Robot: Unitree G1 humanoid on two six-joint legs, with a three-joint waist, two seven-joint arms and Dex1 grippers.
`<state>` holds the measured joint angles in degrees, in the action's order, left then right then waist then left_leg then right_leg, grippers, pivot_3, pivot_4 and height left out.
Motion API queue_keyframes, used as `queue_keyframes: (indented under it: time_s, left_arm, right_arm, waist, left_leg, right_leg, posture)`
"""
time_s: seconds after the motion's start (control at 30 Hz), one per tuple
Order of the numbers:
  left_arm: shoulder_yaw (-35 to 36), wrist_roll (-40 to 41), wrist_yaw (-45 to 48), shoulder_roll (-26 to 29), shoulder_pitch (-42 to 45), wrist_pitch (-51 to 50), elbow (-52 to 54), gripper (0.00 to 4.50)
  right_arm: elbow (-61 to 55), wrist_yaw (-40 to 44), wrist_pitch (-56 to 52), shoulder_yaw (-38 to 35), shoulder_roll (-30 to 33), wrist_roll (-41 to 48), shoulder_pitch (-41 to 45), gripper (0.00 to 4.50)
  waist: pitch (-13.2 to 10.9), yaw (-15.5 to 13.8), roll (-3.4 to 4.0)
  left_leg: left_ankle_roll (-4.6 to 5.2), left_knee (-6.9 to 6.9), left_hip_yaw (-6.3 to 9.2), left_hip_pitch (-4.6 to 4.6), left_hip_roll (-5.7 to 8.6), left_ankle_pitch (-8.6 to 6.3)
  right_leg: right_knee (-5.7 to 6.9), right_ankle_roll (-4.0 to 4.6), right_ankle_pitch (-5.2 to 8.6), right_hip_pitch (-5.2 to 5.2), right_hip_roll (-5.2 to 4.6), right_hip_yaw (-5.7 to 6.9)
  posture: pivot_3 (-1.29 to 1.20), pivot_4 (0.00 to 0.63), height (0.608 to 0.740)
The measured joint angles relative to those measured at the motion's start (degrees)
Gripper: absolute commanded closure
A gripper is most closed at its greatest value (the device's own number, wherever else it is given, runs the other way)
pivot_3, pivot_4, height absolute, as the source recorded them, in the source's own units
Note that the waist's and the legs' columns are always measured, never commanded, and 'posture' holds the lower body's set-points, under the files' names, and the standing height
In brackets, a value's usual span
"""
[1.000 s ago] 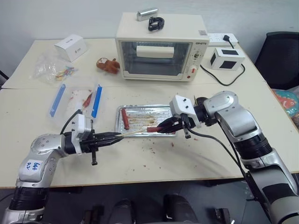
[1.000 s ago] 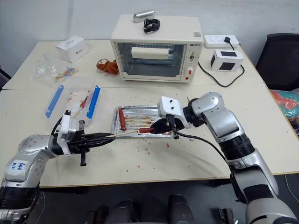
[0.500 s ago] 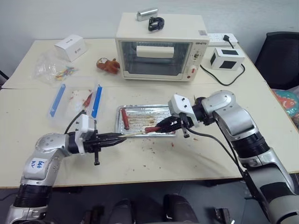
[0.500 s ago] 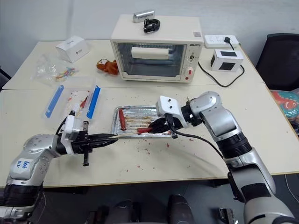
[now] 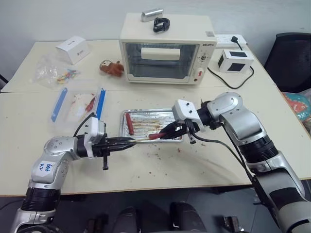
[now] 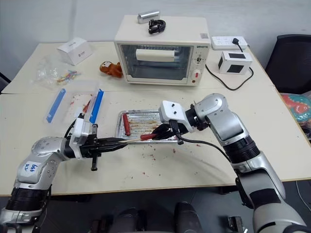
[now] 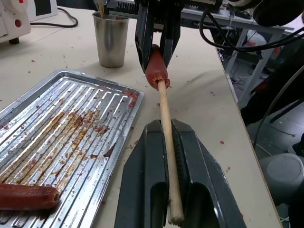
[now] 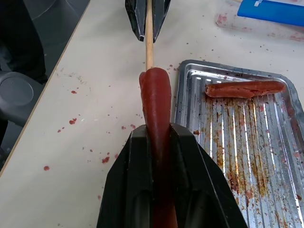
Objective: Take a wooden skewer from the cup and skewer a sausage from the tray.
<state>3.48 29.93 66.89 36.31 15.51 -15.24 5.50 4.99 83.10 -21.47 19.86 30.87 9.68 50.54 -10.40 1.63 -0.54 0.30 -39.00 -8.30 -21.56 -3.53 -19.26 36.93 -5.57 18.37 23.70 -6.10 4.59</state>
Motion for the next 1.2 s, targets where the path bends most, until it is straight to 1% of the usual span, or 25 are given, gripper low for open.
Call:
queue_keyframes:
  time_s: [0.57,0.8,0.87,0.93,0.97,1.07,1.13,1.2]
  left_arm:
    - [-1.4,-3.9,-1.0,-7.1,3.4,0.6,-3.5,4.50]
    - [-1.6,-5.2,-1.0,-7.9,3.7,1.2,-3.7,4.50]
    - [-1.3,-5.1,-0.6,-7.2,3.6,1.6,-3.6,4.50]
    - [-1.3,-4.4,-0.5,-7.1,3.0,2.2,-2.7,4.50]
    - [-0.9,-3.8,-0.4,-6.6,2.1,2.8,-1.6,4.50]
    - [3.9,-2.2,-0.2,-2.8,-2.5,3.4,-0.5,4.50]
    - [8.7,-1.0,-0.6,0.2,-6.2,3.1,-0.5,4.50]
    - [11.8,0.2,-0.8,1.9,-9.3,2.5,0.6,4.50]
  right_arm:
    - [0.0,-0.6,-1.5,-0.5,-0.1,-1.6,0.0,4.27]
    - [-0.6,-0.5,-4.0,-1.6,-0.1,-1.1,-1.1,4.27]
    - [-1.1,-0.5,-4.8,-2.4,0.0,-0.3,-1.8,3.61]
    - [-2.4,0.1,-4.8,-2.4,0.0,1.2,-2.0,3.16]
    - [-3.2,0.5,-4.2,-2.4,0.0,2.1,-2.1,2.80]
    - [-4.8,1.4,-3.2,-4.6,2.2,4.8,-3.2,1.90]
    - [-6.4,1.9,-3.2,-7.5,4.4,7.3,-4.8,1.21]
    - [-8.5,1.7,-3.4,-10.6,5.5,10.2,-6.9,0.59]
  waist:
    - [0.0,0.0,0.00]
    - [0.0,0.0,0.00]
    - [0.0,0.0,0.00]
    - [0.0,0.0,0.00]
    - [0.0,0.1,0.00]
    - [0.0,0.2,0.00]
    - [0.0,0.1,0.00]
    - [0.0,0.0,0.00]
  left_leg:
    - [0.00,-0.04,-0.01,0.00,-0.01,0.00]
    - [0.00,-0.05,-0.01,0.00,-0.02,0.00]
    - [0.00,-0.05,-0.01,0.00,-0.02,0.00]
    - [0.00,-0.04,-0.01,0.00,-0.04,0.00]
    - [-0.03,-0.03,-0.01,0.00,-0.07,-0.02]
    - [-0.08,-0.01,-0.02,0.01,-0.16,-0.05]
    - [-0.07,-0.01,-0.01,0.01,-0.16,-0.07]
    - [-0.01,-0.03,-0.01,0.01,-0.14,-0.11]
  right_leg:
    - [0.02,0.00,0.00,0.00,0.05,-0.01]
    - [0.02,0.00,0.00,0.00,0.05,-0.02]
    - [0.02,0.00,0.00,0.00,0.04,-0.02]
    - [0.02,0.00,0.00,0.00,0.05,-0.02]
    - [0.01,0.00,0.00,0.01,0.07,-0.04]
    - [0.00,0.01,0.00,0.05,0.16,-0.08]
    - [-0.02,0.01,0.00,0.04,0.13,-0.08]
    - [-0.03,0.01,0.00,0.01,0.07,-0.08]
  posture:
    - [0.00,0.150,0.740]
    - [0.00,0.150,0.740]
    - [0.00,0.150,0.740]
    - [0.00,0.150,0.740]
    - [0.00,0.150,0.740]
    - [0.00,0.150,0.740]
    - [0.00,0.150,0.740]
    - [0.00,0.150,0.740]
